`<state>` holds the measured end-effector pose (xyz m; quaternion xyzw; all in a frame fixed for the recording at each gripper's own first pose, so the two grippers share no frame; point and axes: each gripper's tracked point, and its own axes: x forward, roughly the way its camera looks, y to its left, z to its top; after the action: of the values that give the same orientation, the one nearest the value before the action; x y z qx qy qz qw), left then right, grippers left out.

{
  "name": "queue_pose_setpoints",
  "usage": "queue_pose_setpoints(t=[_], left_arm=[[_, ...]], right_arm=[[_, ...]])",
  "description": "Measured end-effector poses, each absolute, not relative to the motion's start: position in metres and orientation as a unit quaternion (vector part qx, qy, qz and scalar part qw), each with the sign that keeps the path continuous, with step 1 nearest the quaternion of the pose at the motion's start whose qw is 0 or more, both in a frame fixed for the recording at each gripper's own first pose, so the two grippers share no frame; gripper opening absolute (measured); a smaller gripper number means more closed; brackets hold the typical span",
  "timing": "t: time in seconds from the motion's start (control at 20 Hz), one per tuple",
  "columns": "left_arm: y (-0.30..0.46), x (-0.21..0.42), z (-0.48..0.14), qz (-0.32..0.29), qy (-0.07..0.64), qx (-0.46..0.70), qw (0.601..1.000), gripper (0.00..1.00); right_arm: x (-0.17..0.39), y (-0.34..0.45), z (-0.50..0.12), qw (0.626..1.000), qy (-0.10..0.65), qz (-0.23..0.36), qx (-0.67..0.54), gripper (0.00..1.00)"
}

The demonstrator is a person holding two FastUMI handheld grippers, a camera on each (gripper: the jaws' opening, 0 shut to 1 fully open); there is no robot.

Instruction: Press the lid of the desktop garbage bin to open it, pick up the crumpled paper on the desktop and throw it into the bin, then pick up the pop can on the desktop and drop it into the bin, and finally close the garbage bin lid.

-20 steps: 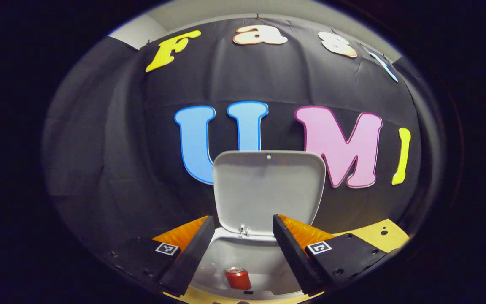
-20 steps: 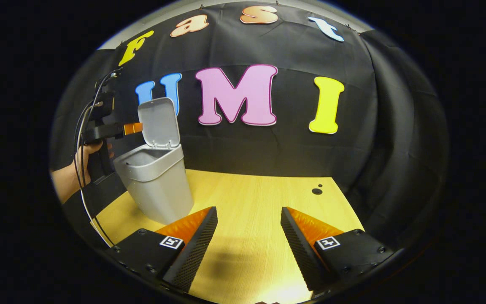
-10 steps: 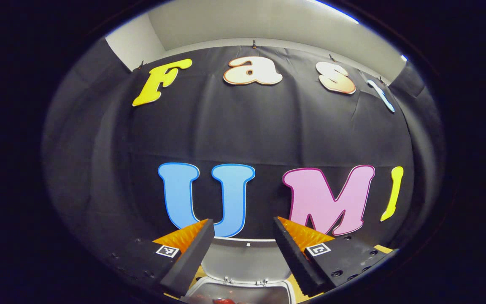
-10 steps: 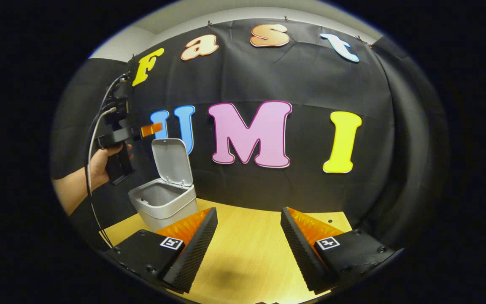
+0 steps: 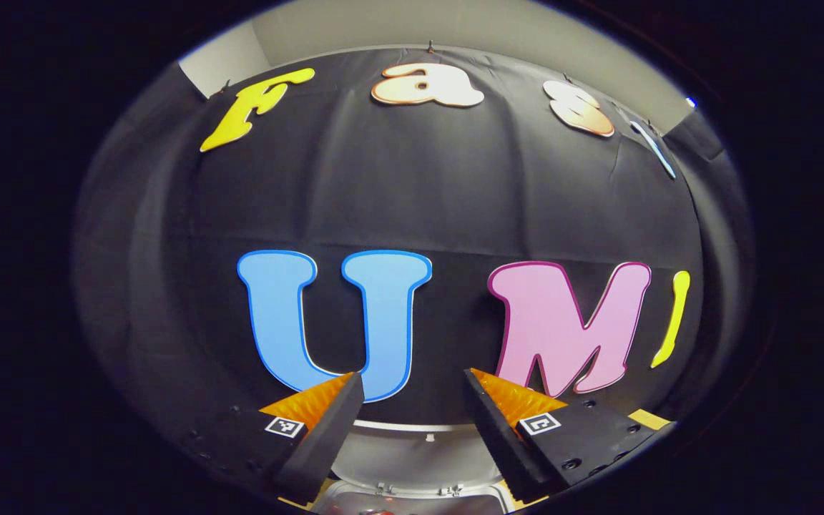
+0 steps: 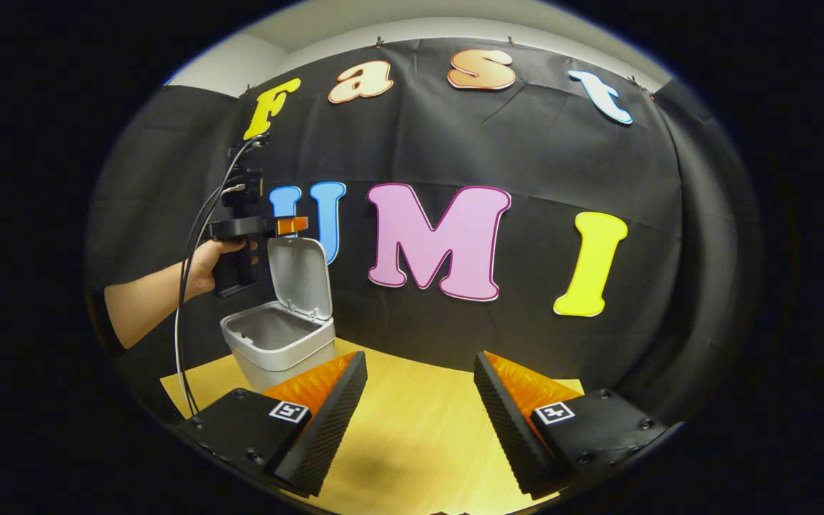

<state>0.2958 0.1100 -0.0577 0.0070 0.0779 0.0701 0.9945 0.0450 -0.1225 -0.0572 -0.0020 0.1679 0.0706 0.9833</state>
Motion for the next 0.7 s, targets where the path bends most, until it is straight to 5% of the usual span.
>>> queue_pose_setpoints(t=[0.7], left_arm=[[0.087,0.192,-0.095,0.071,0.196,0.012,0.978,0.98]], right_arm=[[0.040,-0.084,-0.103,0.968,0.210,0.131,0.043,0.98]])
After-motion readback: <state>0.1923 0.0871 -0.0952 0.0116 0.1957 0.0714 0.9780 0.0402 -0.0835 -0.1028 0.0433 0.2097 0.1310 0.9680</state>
